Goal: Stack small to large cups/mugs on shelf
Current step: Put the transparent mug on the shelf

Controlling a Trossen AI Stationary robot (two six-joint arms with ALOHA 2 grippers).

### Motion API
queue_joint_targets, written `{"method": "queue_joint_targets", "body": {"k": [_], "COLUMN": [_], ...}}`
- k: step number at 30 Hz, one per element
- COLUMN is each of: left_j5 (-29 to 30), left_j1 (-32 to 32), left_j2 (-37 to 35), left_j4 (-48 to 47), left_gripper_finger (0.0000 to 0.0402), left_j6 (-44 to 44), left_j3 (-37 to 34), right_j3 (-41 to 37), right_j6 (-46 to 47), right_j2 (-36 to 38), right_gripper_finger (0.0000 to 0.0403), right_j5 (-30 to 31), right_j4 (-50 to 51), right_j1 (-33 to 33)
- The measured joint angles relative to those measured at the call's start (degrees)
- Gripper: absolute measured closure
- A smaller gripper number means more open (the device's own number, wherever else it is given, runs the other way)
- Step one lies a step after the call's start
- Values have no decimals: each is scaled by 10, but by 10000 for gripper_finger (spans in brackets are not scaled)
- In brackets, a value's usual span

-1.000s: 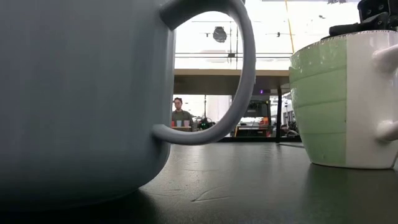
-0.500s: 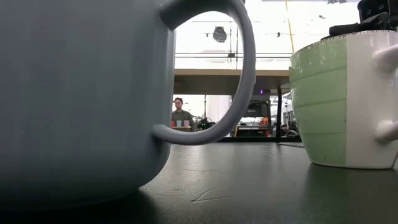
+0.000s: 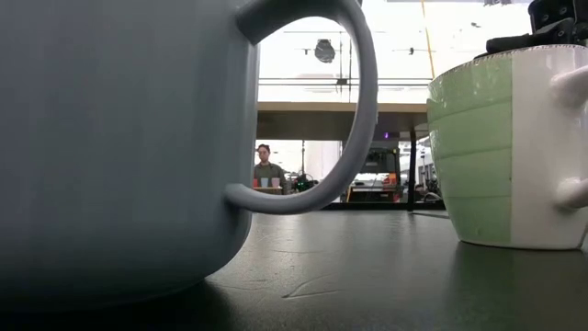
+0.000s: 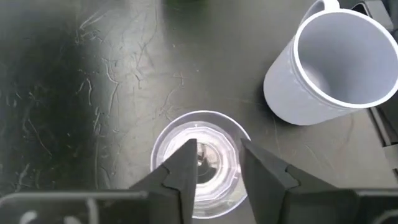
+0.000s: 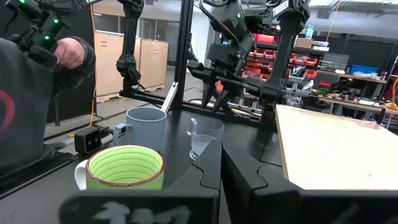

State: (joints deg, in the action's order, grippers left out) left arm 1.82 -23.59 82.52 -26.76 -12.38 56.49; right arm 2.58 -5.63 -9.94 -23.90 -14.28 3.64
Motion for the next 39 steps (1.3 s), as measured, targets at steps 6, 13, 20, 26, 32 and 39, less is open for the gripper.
{"method": "queue_joint_targets", "body": {"k": [6,13,20,26,32,39], "left_j5": [12,14,9,-5,-5,8], "left_j1": [11,30,37,37,37,37], "left_j2": [0,0,0,0,8,18], "left_j4": [-1,-6,-26,-31,-32,-28], "left_gripper_finger": [236,227,227,227,227,227], "left_j6": [21,49,72,77,89,97], "left_j3": [0,0,0,0,-1,-1], "right_j3": [0,0,0,0,0,0], "right_j6": [0,4,4,4,3,3], "right_j2": [0,0,0,0,0,0], "right_gripper_finger": [403,403,403,403,403,403], "right_j5": [0,0,0,0,0,0], "right_j4": [0,1,16,26,26,25], "right_j1": [0,0,0,0,0,0]}}
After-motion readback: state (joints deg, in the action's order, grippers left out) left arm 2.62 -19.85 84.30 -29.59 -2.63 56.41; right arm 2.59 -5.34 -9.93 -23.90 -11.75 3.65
